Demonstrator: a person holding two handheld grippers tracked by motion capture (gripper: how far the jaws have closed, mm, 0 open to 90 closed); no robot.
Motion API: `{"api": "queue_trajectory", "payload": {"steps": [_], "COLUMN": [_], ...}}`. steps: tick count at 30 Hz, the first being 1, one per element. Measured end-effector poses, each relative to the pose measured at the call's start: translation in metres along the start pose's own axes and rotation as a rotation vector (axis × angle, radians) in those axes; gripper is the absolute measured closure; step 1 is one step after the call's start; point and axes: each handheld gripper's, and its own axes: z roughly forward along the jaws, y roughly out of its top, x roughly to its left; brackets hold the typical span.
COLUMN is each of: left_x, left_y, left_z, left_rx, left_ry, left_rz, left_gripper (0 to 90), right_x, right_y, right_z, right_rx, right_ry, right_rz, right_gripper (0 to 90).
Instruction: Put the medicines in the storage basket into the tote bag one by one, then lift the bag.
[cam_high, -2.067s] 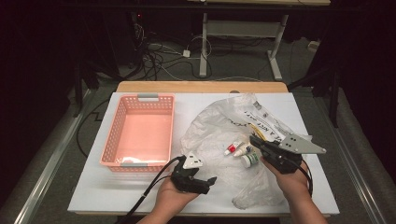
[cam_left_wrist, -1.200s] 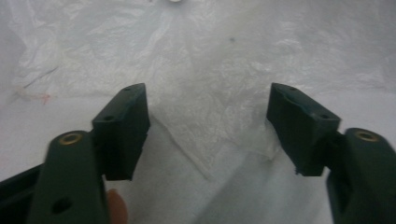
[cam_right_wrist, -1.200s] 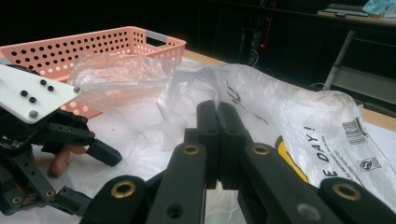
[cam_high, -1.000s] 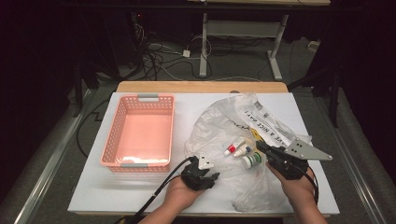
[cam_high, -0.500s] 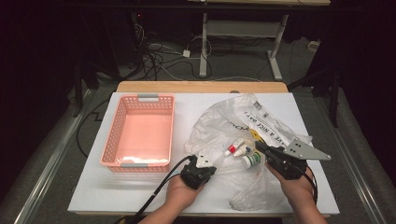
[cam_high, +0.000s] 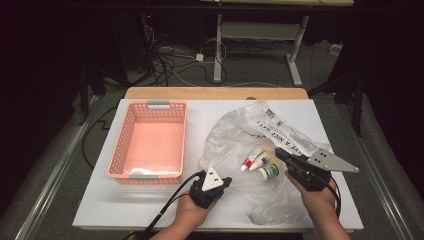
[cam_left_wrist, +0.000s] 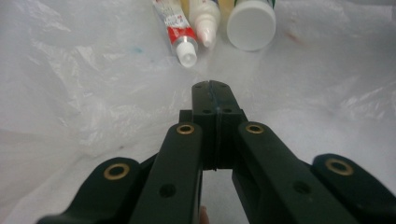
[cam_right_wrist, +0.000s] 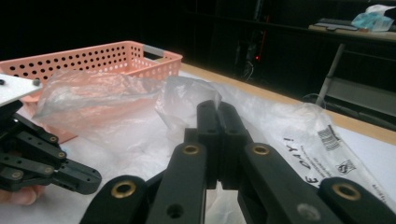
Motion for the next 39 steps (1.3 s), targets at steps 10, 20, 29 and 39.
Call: {"api": "queue_trajectory", "payload": {"steps": [10, 20, 29, 39], "left_x": [-0.006, -0.004, 0.003, 0.011], "left_y": [0.006, 0.02, 0.025, 0.069], "left_z": [-0.005, -0.022, -0.038, -0.051], "left_rx": [-0.076, -0.185, -0.25, -0.383], "left_ry": [0.021, 0.057, 0.094, 0.141], "left_rz": [0.023, 0.033, 0.013, 0.028], "left_gripper": [88.3, 88.3, 88.3, 88.3], "right_x": [-0.002, 0.001, 0.0, -0.009], "right_y": [0.002, 0.008, 0.015, 0.04], "right_z": [0.001, -0.001, 0.011, 0.023], "right_rx": [-0.029, -0.084, -0.123, -0.186], "right_ry": [-0.017, -0.043, -0.039, -0.032], "right_rz": [0.001, 0.004, -0.001, 0.001], "right_gripper": [90.0, 90.0, 90.0, 90.0]}}
